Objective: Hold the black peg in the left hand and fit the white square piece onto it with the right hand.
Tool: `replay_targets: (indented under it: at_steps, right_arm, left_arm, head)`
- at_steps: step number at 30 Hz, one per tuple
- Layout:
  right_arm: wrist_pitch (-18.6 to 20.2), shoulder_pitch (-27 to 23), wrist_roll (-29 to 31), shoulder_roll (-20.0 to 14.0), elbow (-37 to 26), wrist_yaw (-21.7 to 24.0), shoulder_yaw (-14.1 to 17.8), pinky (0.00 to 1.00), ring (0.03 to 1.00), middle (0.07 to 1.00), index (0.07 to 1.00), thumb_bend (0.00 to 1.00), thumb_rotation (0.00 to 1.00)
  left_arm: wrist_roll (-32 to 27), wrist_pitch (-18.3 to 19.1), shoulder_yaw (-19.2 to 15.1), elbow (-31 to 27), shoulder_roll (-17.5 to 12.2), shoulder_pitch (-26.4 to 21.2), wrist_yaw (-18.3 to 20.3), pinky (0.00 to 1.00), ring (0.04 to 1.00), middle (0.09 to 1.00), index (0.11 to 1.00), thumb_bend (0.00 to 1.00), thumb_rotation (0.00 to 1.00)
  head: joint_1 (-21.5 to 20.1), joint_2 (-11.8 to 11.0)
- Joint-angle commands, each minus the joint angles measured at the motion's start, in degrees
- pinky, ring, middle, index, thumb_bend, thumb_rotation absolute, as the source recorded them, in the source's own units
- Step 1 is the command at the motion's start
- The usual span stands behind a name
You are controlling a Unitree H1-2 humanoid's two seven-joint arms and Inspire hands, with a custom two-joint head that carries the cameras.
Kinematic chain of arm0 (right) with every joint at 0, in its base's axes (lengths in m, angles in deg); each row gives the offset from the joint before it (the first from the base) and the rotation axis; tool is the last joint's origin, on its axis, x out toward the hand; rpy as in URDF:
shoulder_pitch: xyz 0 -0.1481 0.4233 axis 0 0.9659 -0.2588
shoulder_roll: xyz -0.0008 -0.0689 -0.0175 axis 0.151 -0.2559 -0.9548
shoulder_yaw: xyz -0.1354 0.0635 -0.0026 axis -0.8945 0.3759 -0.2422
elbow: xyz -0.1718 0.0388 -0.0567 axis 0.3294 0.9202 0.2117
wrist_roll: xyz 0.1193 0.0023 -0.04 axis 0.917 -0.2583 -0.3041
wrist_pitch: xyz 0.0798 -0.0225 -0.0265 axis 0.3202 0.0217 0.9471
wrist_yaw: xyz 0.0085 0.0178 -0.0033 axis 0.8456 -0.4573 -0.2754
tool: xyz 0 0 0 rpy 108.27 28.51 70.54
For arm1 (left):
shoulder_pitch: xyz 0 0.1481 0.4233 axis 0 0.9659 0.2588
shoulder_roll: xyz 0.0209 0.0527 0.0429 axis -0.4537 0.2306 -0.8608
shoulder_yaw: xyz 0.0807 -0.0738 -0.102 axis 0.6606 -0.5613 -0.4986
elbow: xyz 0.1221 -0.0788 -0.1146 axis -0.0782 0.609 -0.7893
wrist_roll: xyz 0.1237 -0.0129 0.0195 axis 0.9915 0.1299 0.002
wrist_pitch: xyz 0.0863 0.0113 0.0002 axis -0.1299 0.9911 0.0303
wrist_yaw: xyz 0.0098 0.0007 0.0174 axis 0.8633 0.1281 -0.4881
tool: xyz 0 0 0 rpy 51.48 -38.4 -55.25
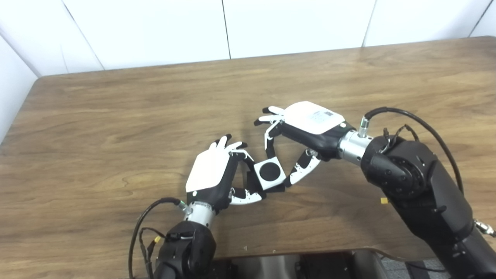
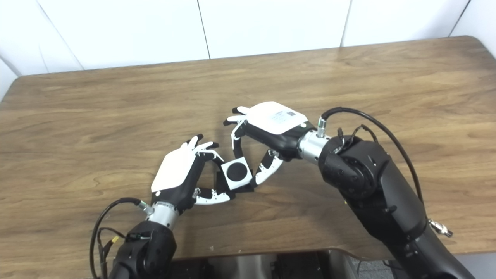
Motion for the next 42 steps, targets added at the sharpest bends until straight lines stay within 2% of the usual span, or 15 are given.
replay_targets:
  at_steps: [1, 11, 12, 13, 14, 21, 23, 27, 32, 33, 35, 38, 42]
  right_arm:
    - [-0.3, -2.2, -0.2, 0.7, -2.8, 0.2, 0.2, 0.9, 0.988, 0.908, 0.494, 0.52, 0.15]
    - [-0.1, -2.2, -1.9, 0.9, -3.7, 1.7, 0.3, 0.89, 0.99, 0.908, 0.494, 0.52, 0.15]
    - [-0.2, -2.2, -2.0, 0.8, -3.5, 1.7, 0.3, 0.89, 0.99, 0.909, 0.563, 0.68, 0.19]
    - [-0.2, -2.1, -2.1, 0.7, -3.3, 1.7, 0.3, 0.89, 0.989, 0.909, 0.606, 0.78, 0.21]
    - [-0.3, -2.1, -2.1, 0.7, -3.0, 1.7, 0.3, 0.88, 0.989, 0.91, 0.623, 0.82, 0.22]
    - [-0.2, -1.8, -2.5, 0.5, -1.8, 2.2, 0.4, 0.88, 0.988, 0.922, 0.706, 0.9, 0.25]
    - [-0.2, -1.8, -2.4, 0.4, -1.5, 2.2, 0.5, 0.88, 0.988, 0.925, 0.732, 0.93, 0.3]
    - [-0.4, -1.6, -2.2, 0.2, -1.1, 1.9, 0.7, 0.88, 0.99, 0.927, 0.74, 0.97, 0.35]
    - [-0.5, -1.4, -2.3, 0.1, -0.7, 1.7, 0.8, 0.88, 0.99, 0.927, 0.737, 0.98, 0.36]
    - [-0.5, -1.3, -2.3, 0.0, -0.7, 1.7, 0.9, 0.88, 0.989, 0.926, 0.734, 0.99, 0.36]
    - [-0.5, -1.3, -2.3, -0.1, -0.7, 1.7, 0.9, 0.88, 0.99, 0.927, 0.732, 0.99, 0.36]
    - [-0.5, -1.4, -2.4, -0.2, -0.7, 1.9, 0.9, 0.88, 0.99, 0.926, 0.728, 0.98, 0.36]
    - [-0.8, -1.5, -2.1, -0.4, -0.5, 1.7, 0.9, 0.88, 0.99, 0.927, 0.722, 0.98, 0.35]
  left_arm:
    - [1.6, 1.4, 0.1, 3.0, -0.2, -0.2, 1.1, 1.0, 1.0, 0.879, 0.487, 0.52, 0.07]
    - [0.5, 1.2, 0.0, 3.1, 0.1, -0.1, 0.4, 1.0, 0.998, 0.876, 0.485, 0.52, 0.07]
    - [0.5, 1.2, 0.0, 3.0, 0.1, 0.0, 0.5, 1.0, 0.998, 0.876, 0.485, 0.52, 0.07]
    - [0.4, 1.1, 0.0, 3.0, 0.1, 0.0, 0.4, 1.0, 0.999, 0.875, 0.486, 0.52, 0.07]
    - [0.5, 1.2, 0.0, 3.0, 0.0, 0.0, 0.4, 1.0, 0.999, 0.874, 0.486, 0.52, 0.07]
    - [0.9, 1.7, 0.0, 1.8, -0.3, 0.4, 1.4, 0.98, 1.0, 0.874, 0.488, 0.52, 0.07]
    - [0.7, 1.6, 0.1, 1.5, -0.3, 0.6, 1.5, 0.97, 0.999, 0.874, 0.49, 0.52, 0.07]
    - [1.3, 1.9, 0.4, 1.2, -0.3, 0.5, 2.1, 0.96, 0.992, 0.874, 0.494, 0.52, 0.08]
    - [2.3, 2.3, 0.9, 0.9, -0.6, 0.2, 3.2, 0.95, 0.981, 0.867, 0.496, 0.52, 0.08]
    - [2.4, 2.5, 0.9, 0.8, -0.6, 0.2, 3.5, 0.96, 0.982, 0.871, 0.594, 0.69, 0.19]
    - [2.7, 2.9, 1.1, 0.7, -0.4, 0.0, 4.0, 0.96, 0.982, 0.873, 0.661, 0.79, 0.26]
    - [2.9, 3.1, 1.1, 0.8, -0.2, 0.0, 4.1, 0.96, 0.974, 0.867, 0.706, 0.85, 0.28]
    - [3.5, 3.3, 1.2, 0.6, -0.3, -0.2, 4.9, 0.96, 0.971, 0.867, 0.743, 0.88, 0.29]
  head:
    - [0.0, 0.1]
    - [0.2, 0.1]
    - [0.3, 0.1]
    - [0.4, 0.2]
    - [0.4, 0.2]
    - [0.3, 0.1]
    - [0.4, 0.2]
    - [0.5, 0.3]
    - [0.4, 0.3]
    - [0.4, 0.3]
    - [0.4, 0.3]
    - [0.5, 0.3]
    - [0.5, 0.2]
